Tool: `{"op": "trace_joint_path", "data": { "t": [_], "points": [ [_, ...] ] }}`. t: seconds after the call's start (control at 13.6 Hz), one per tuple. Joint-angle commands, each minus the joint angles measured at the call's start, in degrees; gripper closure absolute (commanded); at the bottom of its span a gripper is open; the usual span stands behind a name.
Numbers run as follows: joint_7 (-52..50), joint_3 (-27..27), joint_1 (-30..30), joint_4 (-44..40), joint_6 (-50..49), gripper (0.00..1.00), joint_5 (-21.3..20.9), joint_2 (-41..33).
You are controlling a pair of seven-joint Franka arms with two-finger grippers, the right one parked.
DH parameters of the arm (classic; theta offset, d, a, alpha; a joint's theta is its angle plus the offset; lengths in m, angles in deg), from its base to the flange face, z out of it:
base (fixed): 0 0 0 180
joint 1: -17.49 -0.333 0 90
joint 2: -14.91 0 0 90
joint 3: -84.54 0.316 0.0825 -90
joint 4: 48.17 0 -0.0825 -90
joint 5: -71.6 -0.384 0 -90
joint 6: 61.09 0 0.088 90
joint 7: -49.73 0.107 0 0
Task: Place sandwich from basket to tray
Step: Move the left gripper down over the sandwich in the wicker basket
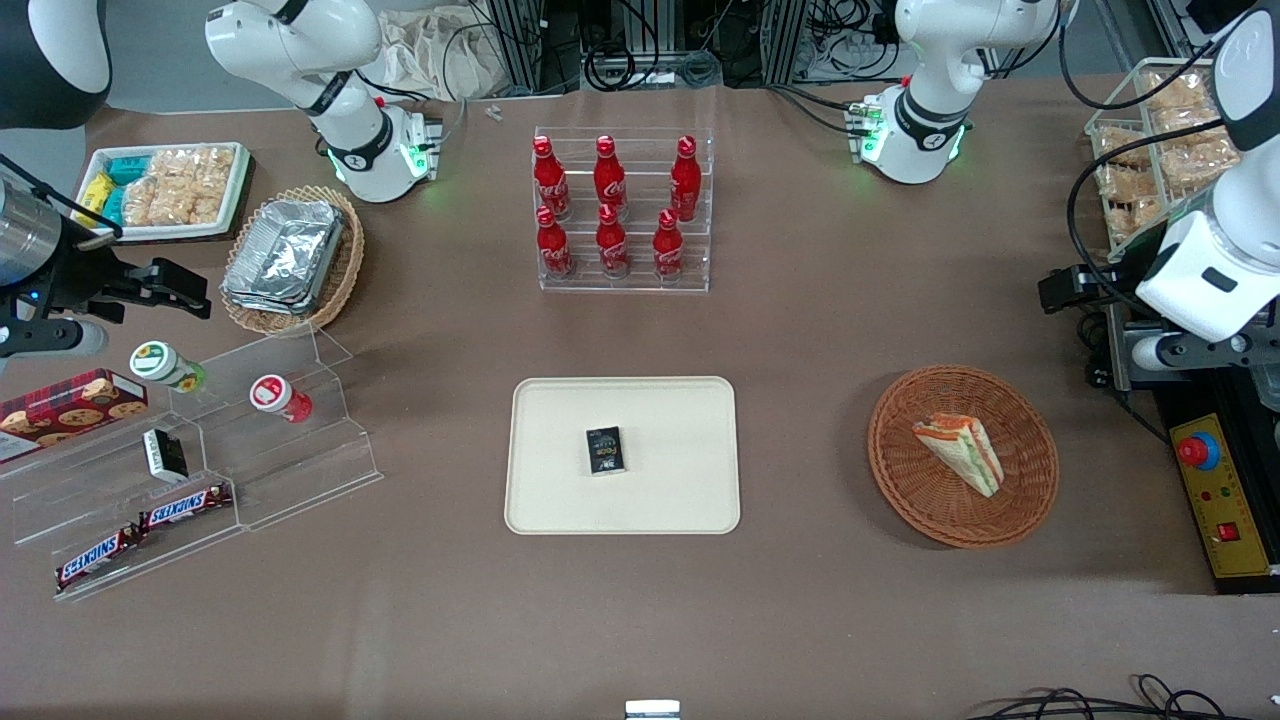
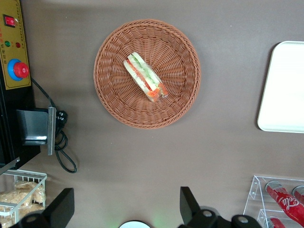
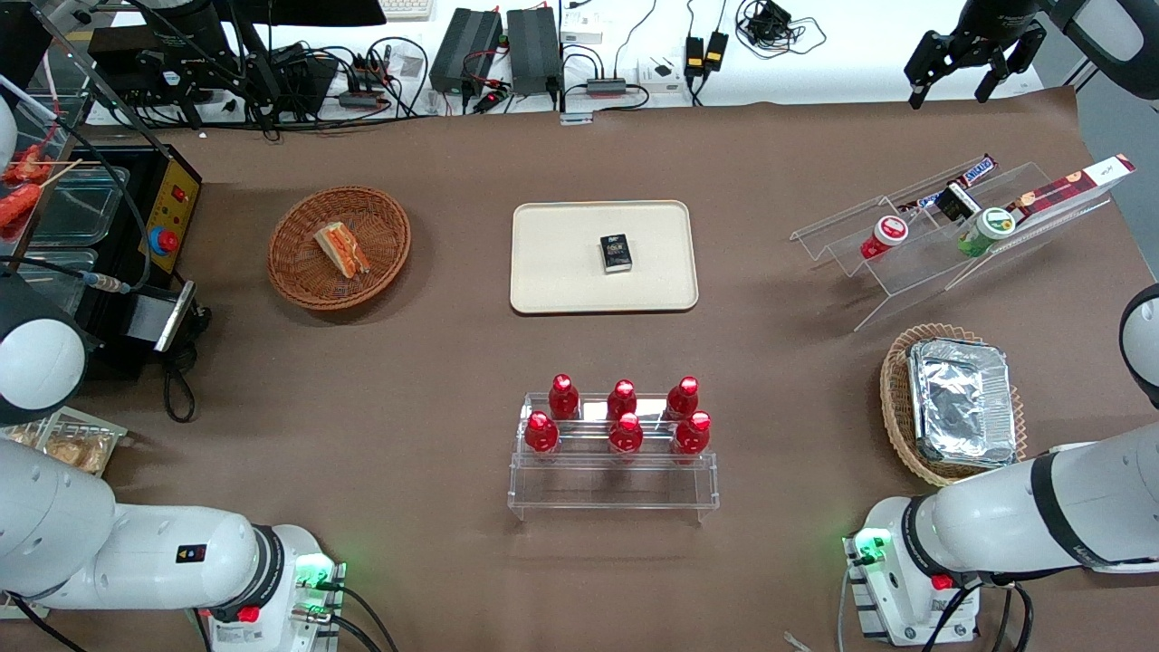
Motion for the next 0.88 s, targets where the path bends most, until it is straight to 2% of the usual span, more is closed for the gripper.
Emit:
{"op": "trace_joint_path", "data": {
  "t": [0.0,0.22,0.37,0.81],
  "points": [
    [-1.8,-0.1,-0.2,1.9,-0.5,0.0,1.0,-2.5],
    [-3.4,0.1,-0.3,1.8,0.1,0.0,1.1,-0.3],
    [-8.3,0.2,-0.9,2.8,2.1,0.0,1.8,2.0],
    [-26.5,0.2,-1.0,23.4,30.1,0.0,1.3,4.0]
  ]
}}
